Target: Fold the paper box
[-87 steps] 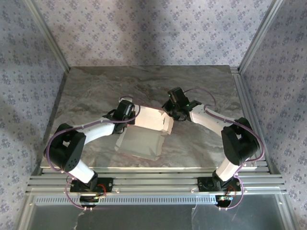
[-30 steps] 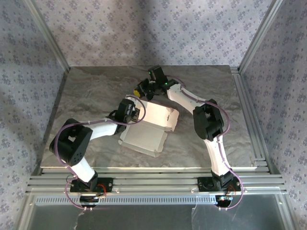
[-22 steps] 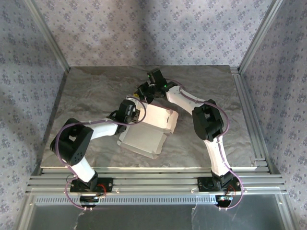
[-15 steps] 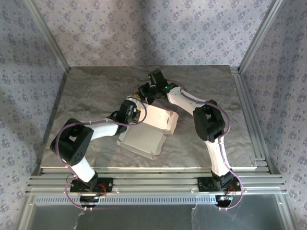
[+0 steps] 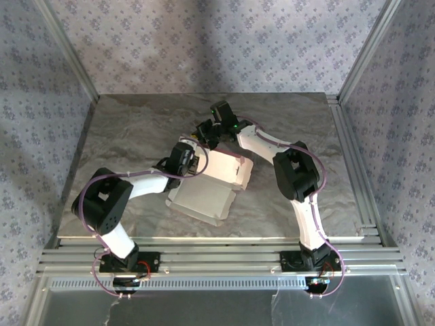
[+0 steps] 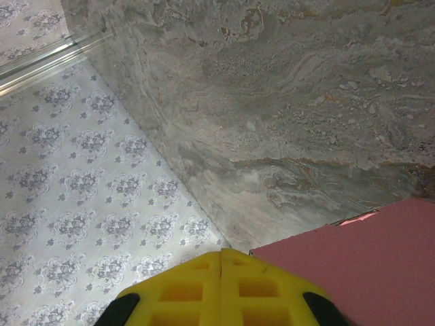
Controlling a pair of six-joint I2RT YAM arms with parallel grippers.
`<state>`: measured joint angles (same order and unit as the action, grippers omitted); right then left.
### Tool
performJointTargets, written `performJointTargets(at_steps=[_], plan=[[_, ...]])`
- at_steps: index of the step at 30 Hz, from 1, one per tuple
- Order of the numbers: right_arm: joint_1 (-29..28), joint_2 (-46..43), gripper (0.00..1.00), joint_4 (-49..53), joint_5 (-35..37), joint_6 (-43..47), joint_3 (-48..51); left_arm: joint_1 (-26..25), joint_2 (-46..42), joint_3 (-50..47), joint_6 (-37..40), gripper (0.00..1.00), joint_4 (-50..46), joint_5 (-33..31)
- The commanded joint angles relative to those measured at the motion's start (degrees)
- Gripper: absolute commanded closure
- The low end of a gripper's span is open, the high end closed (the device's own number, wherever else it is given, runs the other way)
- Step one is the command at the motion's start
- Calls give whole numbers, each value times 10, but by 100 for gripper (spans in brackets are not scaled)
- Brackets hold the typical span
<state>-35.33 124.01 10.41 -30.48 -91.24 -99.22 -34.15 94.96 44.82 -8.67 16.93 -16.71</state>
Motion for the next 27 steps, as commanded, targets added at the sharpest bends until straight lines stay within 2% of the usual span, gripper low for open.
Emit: performJointTargets(at_steps=[1,12,18,21,24,27], plan=[[-28,17,100,106,-38,10,0,0,9,16,-3,100,56,-12],[4,-3,98,116,-15,34,-50,0,4,18,3,100,34,-20],[44,-35,74,146,11,81,-103,0,0,18,5,100,16,-26],[60,-61,66,189,34,129,-125,0,-1,25,5,100,-1,-30],[75,-119,64,205,78,180,-85,3,-5,34,-5,100,-23,-34],[93,-209,64,166,121,219,29,21,-19,49,-46,100,-60,-15]])
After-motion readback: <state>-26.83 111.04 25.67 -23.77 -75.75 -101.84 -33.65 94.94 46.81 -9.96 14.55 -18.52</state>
